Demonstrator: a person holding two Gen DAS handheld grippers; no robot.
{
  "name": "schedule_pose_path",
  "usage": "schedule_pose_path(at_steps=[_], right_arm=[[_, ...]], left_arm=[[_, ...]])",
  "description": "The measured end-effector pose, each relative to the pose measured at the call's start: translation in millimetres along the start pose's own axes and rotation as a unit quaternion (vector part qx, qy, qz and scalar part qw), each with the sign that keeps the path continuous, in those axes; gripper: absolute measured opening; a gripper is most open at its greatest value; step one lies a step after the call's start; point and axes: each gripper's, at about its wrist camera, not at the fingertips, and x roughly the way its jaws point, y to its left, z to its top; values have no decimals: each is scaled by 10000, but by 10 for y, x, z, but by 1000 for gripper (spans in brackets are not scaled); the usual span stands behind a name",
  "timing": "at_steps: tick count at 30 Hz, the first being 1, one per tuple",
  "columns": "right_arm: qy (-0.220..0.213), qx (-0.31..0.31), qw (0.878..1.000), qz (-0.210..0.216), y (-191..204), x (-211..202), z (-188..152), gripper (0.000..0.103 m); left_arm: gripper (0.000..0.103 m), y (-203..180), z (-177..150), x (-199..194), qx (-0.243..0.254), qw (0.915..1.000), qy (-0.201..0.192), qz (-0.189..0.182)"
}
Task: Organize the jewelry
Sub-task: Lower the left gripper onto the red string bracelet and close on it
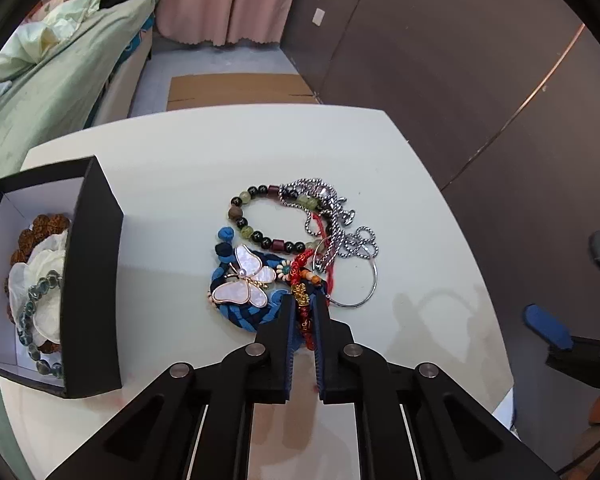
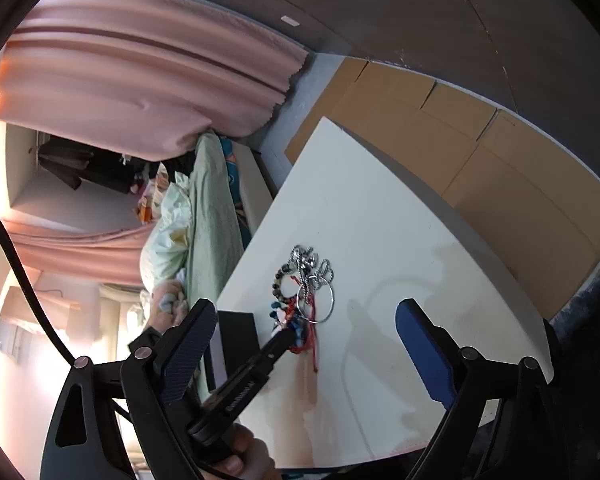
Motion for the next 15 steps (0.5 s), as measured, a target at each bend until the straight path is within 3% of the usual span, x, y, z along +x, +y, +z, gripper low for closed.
schedule_pose_path(at_steps=[6,15], right_arm=[[124,-62,9999,-85,-5,84,-28,91],[429,-189,9985,-282,45,347,-90,83]], left_arm=[[7,35,65,-221,-58,9994,-272,-213],[7,148,157,-563,-204,9958,-674,-593]])
